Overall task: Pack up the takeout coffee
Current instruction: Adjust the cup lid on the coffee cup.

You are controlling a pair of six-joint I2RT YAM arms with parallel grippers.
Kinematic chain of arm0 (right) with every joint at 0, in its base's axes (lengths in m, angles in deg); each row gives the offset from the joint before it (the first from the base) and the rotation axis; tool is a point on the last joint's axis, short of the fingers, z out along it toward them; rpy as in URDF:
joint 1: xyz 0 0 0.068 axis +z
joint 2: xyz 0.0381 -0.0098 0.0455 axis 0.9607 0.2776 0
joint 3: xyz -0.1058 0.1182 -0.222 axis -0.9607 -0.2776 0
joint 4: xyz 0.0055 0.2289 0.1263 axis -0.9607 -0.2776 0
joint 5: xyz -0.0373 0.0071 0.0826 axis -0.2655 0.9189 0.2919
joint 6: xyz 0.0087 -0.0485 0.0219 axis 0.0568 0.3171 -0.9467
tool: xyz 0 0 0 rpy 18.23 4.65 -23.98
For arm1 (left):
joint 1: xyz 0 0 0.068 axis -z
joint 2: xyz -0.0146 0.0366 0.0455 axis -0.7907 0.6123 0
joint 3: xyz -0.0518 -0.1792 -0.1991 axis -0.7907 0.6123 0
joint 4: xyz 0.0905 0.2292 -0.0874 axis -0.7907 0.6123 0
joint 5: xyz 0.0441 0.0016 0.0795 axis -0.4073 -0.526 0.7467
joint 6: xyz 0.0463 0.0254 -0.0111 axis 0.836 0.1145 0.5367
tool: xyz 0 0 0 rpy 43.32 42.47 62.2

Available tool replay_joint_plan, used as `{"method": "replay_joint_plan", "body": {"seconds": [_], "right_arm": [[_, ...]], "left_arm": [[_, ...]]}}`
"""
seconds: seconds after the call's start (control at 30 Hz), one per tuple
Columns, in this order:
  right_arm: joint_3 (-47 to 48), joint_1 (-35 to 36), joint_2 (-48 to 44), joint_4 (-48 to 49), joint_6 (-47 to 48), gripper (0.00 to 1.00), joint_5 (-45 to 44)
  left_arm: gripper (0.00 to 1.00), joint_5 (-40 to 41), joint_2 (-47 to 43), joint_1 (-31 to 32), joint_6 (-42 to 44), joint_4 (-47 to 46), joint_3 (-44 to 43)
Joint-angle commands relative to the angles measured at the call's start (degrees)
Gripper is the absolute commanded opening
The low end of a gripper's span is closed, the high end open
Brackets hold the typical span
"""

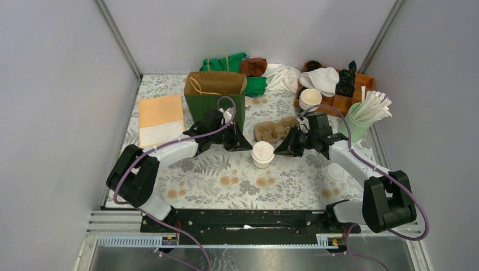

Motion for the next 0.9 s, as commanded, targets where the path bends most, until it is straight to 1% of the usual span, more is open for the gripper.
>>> {"method": "replay_joint_plan", "body": {"seconds": [0.0, 0.37, 0.87], "right_arm": [[2.0, 0.3, 0.8, 0.3, 0.8, 0.14, 0.9], [-0.7, 0.3, 0.7, -1.2, 2.1, 0.15, -0.3], [-5.3, 0.4, 2.3, -1.2, 5.0, 0.15, -3.1]], "left_arm": [[0.17, -0.2, 0.9, 0.3, 0.4, -2.0, -1.2], [0.11, 0.8, 1.4, 1.0, 1.7, -1.0, -0.7], [0.1, 4.2, 2.1, 3.3, 4.4, 1.0, 1.5]]}}
